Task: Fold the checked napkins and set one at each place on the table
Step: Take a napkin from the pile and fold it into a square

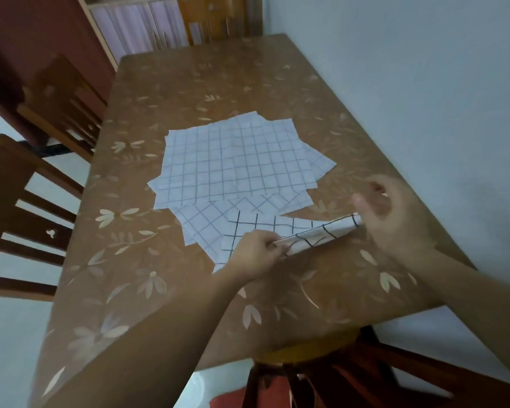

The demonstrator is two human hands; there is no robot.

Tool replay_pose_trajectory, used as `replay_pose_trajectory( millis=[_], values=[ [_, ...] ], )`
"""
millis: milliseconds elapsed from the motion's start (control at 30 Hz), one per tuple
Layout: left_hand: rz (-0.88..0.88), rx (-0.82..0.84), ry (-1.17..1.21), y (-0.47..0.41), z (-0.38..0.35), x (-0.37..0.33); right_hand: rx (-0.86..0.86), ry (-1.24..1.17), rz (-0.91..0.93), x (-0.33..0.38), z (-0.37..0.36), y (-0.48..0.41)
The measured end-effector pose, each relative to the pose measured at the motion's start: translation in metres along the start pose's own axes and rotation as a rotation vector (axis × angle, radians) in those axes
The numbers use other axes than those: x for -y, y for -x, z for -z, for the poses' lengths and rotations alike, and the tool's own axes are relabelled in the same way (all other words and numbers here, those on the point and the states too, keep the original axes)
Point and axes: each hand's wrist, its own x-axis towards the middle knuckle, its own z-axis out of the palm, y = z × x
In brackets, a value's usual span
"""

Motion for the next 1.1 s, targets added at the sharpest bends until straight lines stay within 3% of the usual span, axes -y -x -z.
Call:
replay_pose_trajectory(
  millis=[100,167,267,367,467,567,800,1000,1100],
  values=[
    [0.027,0.027,0.263,0.002,0.037,-0.022,-0.235,-0.225,-0.463,0.005,0.007,-0.014],
    [0.071,0.026,0.532,0.003,0.060,-0.028,-0.238,-0.311,-0.710,0.002,0.007,-0.018],
    [0.148,0.038,0.919,0.006,0.085,-0.028,0.114,-0.445,-0.891,-0.002,-0.005,-0.010],
    [0.228,-0.006,1.060,0.010,0.097,-0.014,0.485,-0.709,-0.992,0.007,-0.028,0.006],
    [0.332,-0.080,1.095,0.018,0.100,0.009,0.611,-0.867,-0.975,0.027,-0.046,0.013],
    [0.422,-0.155,1.021,0.028,0.096,0.031,0.543,-0.942,-0.947,0.040,-0.058,0.012],
    [0.590,-0.256,0.962,0.049,0.087,0.068,0.468,-0.655,-0.853,0.043,-0.067,0.023],
    [0.469,-0.224,0.927,0.054,0.096,0.068,0.408,-0.575,-0.776,0.055,-0.058,0.017],
    [0.328,-0.247,0.532,0.053,0.108,0.060,0.480,-0.404,-0.585,0.065,-0.043,0.008]
  ],
)
